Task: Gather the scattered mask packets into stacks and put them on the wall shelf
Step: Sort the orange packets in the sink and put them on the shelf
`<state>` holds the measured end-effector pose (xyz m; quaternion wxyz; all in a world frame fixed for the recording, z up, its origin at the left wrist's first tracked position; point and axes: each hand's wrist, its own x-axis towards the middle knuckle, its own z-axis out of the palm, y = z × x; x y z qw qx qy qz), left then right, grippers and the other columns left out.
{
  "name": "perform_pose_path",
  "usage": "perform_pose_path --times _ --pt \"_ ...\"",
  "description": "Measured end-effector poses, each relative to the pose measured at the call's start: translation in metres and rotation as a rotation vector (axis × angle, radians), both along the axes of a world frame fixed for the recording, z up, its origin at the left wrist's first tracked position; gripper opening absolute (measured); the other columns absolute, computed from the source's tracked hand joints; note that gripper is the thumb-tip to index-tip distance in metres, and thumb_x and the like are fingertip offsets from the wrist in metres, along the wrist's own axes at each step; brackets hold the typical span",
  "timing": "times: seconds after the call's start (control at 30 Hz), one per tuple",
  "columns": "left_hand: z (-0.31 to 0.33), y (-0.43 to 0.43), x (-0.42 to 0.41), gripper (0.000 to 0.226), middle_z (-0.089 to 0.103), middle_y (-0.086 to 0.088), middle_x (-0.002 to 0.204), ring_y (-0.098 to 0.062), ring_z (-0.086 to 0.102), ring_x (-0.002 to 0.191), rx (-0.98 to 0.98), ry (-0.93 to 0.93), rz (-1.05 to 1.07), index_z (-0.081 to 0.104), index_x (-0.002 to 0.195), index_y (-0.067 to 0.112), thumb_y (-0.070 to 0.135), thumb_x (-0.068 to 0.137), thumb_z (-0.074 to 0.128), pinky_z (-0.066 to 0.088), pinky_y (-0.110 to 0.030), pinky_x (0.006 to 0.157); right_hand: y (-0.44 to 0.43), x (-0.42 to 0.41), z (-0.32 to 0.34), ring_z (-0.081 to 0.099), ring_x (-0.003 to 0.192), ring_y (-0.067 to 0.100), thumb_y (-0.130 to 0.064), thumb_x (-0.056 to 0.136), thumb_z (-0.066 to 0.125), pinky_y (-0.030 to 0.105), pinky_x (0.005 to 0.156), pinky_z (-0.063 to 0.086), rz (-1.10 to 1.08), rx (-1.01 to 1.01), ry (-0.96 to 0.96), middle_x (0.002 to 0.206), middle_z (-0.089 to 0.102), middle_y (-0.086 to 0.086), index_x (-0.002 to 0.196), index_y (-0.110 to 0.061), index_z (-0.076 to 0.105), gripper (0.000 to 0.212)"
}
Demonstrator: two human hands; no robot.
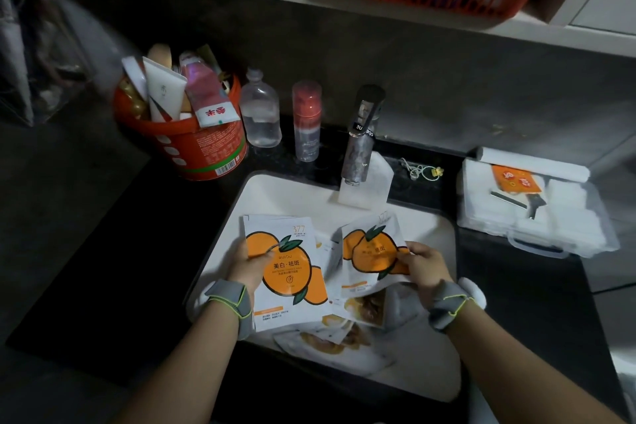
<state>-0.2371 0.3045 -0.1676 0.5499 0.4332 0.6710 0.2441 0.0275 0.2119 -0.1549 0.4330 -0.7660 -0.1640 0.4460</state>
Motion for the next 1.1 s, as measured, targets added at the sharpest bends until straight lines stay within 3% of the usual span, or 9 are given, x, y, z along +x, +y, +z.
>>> perform_pose_path --times 0.07,0.2,0.33,0.5,0.63,0.73,0.9,1.0,1.1 --pt "-0.001 -0.003 0.0 0.046 0.056 -0.02 0.128 -0.037 0.054 0.115 -0.008 -0.016 0.035 0.043 0.131 0.002 0.011 0.089 0.06 0.048 -0.042 0.09 -0.002 0.0 0.005 0.061 0.049 0.017 0.006 0.089 0.048 0.018 0.041 0.047 0.003 0.023 0.118 0.061 0.064 0.008 0.079 -0.007 0.065 0.023" --pt "0.004 -0.008 0.003 0.038 0.06 -0.014 0.118 -0.032 0.057 0.105 -0.017 -0.063 0.047 0.047 0.125 0.005 0.008 0.09 0.059 0.047 -0.032 0.075 -0.004 -0.006 0.008 0.063 0.057 0.02 -0.001 0.09 0.052 0.025 0.057 0.049 0.069 0.077 0.263 0.065 0.069 0.006 0.088 -0.006 0.066 0.015" --pt "0.008 -0.015 0.008 0.053 0.056 -0.017 0.13 -0.037 0.053 0.12 -0.064 -0.124 0.052 0.045 0.131 0.009 0.019 0.083 0.066 0.044 -0.051 0.101 -0.006 -0.028 0.012 0.065 0.052 0.017 0.004 0.09 0.05 0.024 0.053 0.052 0.157 0.145 0.334 0.065 0.07 0.01 0.081 -0.005 0.065 0.019" --pt "-0.003 -0.018 0.016 0.043 0.061 -0.018 0.125 -0.037 0.058 0.115 -0.143 -0.278 0.067 0.054 0.128 0.015 0.021 0.086 0.061 0.044 -0.058 0.1 -0.012 -0.058 0.013 0.063 0.061 0.022 0.003 0.089 0.054 0.028 0.064 0.05 0.207 0.145 0.273 0.066 0.071 0.004 0.08 -0.009 0.067 0.02" --pt "-0.009 -0.021 0.022 0.049 0.065 -0.011 0.122 -0.037 0.06 0.113 -0.177 -0.323 0.114 0.062 0.115 0.029 0.052 0.072 0.059 0.044 -0.057 0.1 -0.016 -0.07 0.016 0.064 0.075 0.027 0.003 0.09 0.053 0.032 0.071 0.052 0.198 0.175 0.234 0.085 0.07 0.011 0.09 -0.013 0.063 0.018" --pt "0.012 -0.033 0.026 0.065 0.066 -0.009 0.117 -0.036 0.065 0.105 -0.275 -0.339 0.065 0.059 0.117 0.032 0.075 0.068 0.05 0.053 -0.056 0.086 -0.023 -0.075 0.016 0.065 0.095 0.032 -0.001 0.087 0.06 0.038 0.083 0.054 0.251 0.172 0.12 0.104 0.069 0.014 0.099 -0.021 0.056 0.025" --pt "0.027 -0.049 0.03 0.032 0.07 -0.001 0.109 -0.025 0.064 0.105 -0.04 -0.313 -0.099 0.061 0.103 0.033 0.035 0.074 0.075 0.049 -0.052 0.097 -0.035 -0.077 0.025 0.065 0.097 0.025 0.002 0.08 0.069 0.04 0.086 0.056 0.299 0.163 0.152 0.109 0.065 0.007 0.13 -0.026 0.036 0.066" --pt "0.032 -0.056 0.036 0.022 0.068 -0.004 0.113 -0.026 0.063 0.108 -0.02 -0.344 -0.135 0.062 0.102 0.032 0.025 0.082 0.069 0.048 -0.053 0.098 -0.043 -0.074 0.032 0.063 0.089 0.012 -0.001 0.079 0.071 0.021 0.073 0.051 0.318 0.141 0.123 0.104 0.066 0.001 0.122 -0.016 0.045 0.052" --pt "0.042 -0.061 0.047 0.014 0.067 -0.008 0.115 -0.03 0.063 0.108 -0.012 -0.395 -0.153 0.062 0.1 0.031 0.027 0.087 0.064 0.049 -0.054 0.097 -0.049 -0.07 0.038 0.059 0.089 0.011 -0.01 0.083 0.068 0.02 0.069 0.046 0.253 0.133 0.128 0.102 0.061 -0.003 0.12 -0.016 0.042 0.046"
